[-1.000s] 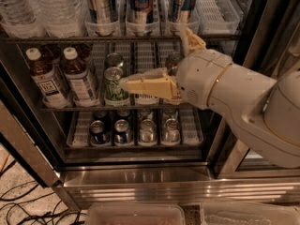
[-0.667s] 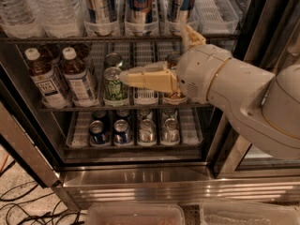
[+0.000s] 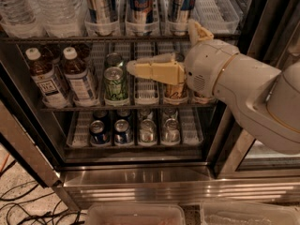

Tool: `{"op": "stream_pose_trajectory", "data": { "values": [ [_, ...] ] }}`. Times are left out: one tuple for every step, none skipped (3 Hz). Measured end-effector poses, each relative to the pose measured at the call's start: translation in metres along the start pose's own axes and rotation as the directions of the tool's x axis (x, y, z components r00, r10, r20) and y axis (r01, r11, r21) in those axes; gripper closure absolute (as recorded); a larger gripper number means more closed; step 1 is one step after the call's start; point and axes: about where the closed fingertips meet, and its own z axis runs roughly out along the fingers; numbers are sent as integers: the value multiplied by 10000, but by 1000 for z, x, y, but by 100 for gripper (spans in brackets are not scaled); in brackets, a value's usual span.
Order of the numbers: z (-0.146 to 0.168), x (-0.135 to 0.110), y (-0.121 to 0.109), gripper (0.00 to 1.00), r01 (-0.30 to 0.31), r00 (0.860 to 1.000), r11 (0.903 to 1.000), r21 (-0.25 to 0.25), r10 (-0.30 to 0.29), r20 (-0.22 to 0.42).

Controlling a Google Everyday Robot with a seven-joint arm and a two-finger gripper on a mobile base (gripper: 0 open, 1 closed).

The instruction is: Pick redbull can from top shelf of fridge

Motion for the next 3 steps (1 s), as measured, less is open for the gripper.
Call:
{"op": "stream_pose_trajectory", "data": {
  "values": [
    [5,-6,-7,0,133,9999,9998,138,-132,-84],
    [5,-6,-7,0,136,9999,9998,139,-134,-86],
    [5,-6,-7,18,136,9999,9998,139,-135,-86]
  ]
}}
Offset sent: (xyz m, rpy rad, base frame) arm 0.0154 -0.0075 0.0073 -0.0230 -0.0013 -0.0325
